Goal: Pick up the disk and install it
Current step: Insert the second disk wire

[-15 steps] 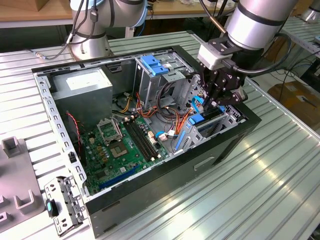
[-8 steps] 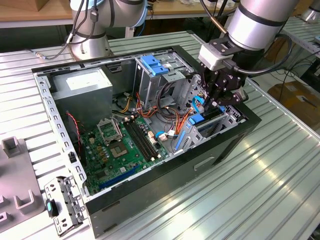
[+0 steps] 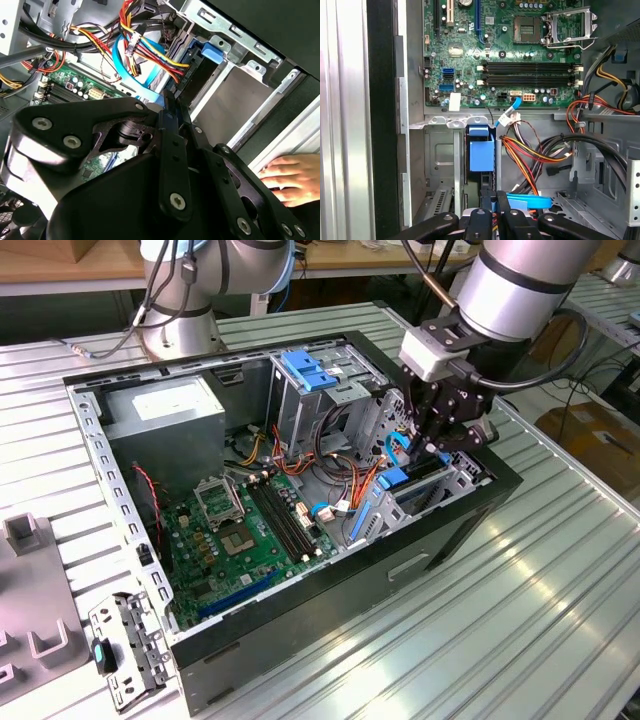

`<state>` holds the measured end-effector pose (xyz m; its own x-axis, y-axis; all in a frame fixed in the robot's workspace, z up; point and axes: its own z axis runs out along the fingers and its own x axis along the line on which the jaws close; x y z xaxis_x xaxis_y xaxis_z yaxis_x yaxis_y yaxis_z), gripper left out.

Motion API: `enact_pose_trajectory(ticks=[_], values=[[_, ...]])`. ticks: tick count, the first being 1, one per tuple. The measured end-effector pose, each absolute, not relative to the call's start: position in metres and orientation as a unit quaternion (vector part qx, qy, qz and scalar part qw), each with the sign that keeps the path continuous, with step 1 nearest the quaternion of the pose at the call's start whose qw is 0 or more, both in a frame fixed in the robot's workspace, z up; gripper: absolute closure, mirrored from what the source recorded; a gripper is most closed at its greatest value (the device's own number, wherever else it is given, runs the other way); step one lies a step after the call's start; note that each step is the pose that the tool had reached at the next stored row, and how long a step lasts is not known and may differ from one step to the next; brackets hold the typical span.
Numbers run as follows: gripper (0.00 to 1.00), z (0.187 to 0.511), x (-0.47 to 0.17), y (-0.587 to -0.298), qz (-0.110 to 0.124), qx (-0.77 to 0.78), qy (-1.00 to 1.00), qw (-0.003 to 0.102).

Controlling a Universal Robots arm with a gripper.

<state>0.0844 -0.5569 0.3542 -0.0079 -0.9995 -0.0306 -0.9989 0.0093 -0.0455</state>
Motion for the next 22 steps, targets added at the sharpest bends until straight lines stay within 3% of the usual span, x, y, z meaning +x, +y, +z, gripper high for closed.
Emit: enact_pose_trajectory(ticks=[22], values=[[0.84, 0.3468, 0.0883, -0.5572, -0.007, -0.704, 0.710, 0.028]])
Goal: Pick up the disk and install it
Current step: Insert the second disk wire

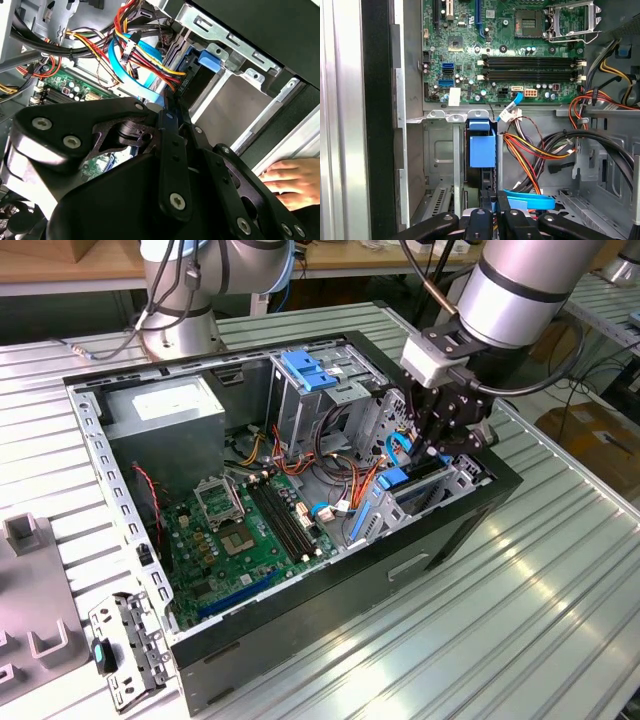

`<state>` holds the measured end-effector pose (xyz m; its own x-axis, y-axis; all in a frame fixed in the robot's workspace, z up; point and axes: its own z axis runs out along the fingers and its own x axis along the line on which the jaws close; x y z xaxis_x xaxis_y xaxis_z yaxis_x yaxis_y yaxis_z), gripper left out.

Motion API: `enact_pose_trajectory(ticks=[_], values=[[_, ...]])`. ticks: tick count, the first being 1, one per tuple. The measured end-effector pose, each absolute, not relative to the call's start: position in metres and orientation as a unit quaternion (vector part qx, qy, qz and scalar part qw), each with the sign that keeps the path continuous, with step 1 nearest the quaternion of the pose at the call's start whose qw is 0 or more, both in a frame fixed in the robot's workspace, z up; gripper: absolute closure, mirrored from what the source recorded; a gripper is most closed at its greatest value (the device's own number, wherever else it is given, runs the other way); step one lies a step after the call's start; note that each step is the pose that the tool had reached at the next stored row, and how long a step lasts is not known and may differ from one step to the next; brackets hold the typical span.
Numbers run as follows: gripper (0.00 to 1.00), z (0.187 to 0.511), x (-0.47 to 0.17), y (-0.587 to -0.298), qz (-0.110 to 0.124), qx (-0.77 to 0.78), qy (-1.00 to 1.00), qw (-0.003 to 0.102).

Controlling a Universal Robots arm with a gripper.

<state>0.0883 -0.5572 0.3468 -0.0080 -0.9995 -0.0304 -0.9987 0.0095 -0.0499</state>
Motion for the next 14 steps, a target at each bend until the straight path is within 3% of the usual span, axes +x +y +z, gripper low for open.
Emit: enact_pose_trajectory(ticks=[14], values=[[0.83, 0.3412, 0.0886, -0.5578, -0.007, -0.704, 0.710, 0.028]])
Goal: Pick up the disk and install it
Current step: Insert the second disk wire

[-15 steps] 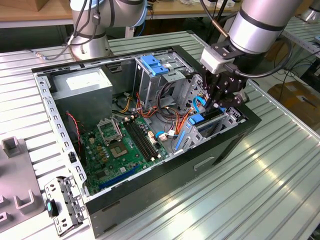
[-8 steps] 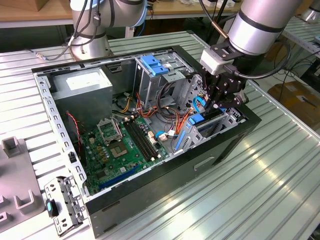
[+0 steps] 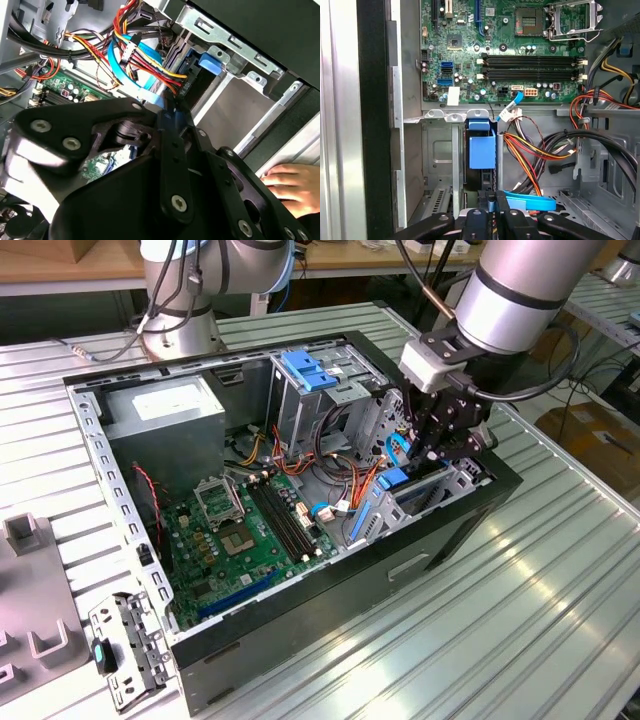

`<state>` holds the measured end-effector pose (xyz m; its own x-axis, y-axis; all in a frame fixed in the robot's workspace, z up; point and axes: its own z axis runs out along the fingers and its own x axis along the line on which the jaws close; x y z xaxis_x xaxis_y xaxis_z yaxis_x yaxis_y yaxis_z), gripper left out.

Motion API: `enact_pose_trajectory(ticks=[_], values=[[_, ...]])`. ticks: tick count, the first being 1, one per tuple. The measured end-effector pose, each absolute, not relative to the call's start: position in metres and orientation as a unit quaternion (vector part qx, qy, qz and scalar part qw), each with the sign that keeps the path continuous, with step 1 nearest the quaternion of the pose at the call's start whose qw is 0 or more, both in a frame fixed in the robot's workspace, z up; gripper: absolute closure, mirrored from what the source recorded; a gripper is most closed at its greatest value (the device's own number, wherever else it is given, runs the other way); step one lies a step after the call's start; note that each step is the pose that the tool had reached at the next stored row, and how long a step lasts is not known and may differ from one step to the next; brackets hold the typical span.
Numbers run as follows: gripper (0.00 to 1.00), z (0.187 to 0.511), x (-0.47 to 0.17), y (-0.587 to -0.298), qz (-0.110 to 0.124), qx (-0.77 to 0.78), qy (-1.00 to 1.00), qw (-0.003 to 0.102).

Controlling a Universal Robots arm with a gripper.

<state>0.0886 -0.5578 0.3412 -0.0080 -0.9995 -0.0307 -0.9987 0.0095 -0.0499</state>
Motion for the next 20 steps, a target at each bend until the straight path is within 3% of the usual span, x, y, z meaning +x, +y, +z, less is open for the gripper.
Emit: enact_pose_trajectory(ticks=[1, 14, 15, 17, 20], values=[[0.76, 0.341, 0.089, -0.558, -0.007, -0.704, 0.710, 0.029], [0.76, 0.360, 0.089, -0.558, -0.007, -0.704, 0.710, 0.028], [0.78, 0.360, 0.089, -0.558, -0.007, -0.704, 0.710, 0.028], [0.89, 0.360, 0.089, -0.558, -0.007, -0.704, 0.710, 0.028], [0.89, 0.361, 0.089, -0.558, -0.007, -0.704, 0.710, 0.028]])
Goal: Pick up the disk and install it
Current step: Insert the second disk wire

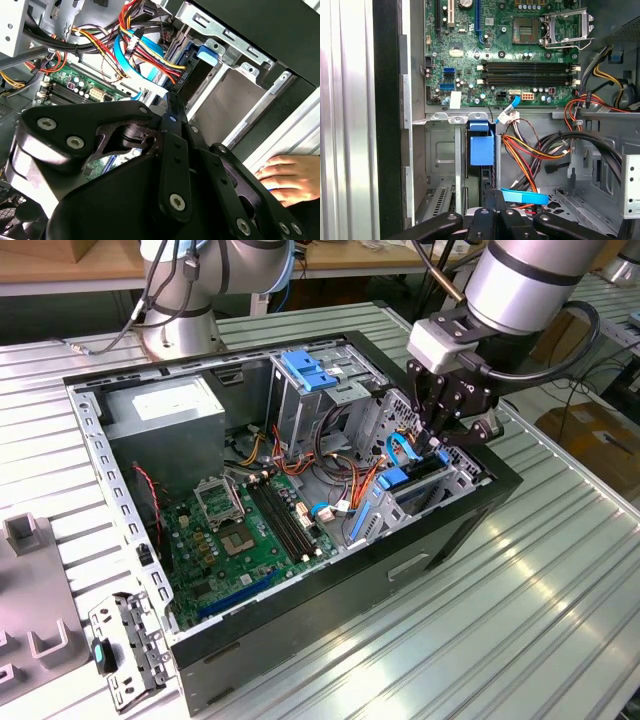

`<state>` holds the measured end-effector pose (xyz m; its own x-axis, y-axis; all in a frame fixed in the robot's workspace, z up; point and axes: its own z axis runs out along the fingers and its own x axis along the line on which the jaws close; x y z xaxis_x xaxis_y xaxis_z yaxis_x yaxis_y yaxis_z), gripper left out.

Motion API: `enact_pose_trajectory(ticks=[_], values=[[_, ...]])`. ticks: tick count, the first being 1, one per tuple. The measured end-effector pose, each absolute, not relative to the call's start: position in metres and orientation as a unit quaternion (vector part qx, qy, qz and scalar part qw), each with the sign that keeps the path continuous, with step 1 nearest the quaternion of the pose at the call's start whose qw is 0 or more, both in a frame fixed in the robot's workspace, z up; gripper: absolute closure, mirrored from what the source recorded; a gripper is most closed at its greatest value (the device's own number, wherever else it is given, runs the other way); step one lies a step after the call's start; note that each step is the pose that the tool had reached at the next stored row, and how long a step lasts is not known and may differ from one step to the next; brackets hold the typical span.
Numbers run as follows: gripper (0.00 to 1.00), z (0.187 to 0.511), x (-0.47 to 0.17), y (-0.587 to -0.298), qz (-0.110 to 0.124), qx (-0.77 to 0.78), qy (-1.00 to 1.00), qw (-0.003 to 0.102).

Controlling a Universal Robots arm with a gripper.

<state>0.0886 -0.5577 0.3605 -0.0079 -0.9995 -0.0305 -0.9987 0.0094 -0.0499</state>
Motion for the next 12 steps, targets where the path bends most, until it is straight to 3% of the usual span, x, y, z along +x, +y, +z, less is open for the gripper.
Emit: enact_pose_trajectory(ticks=[12], values=[[0.89, 0.3575, 0.0924, -0.5568, -0.007, -0.704, 0.710, 0.028]])
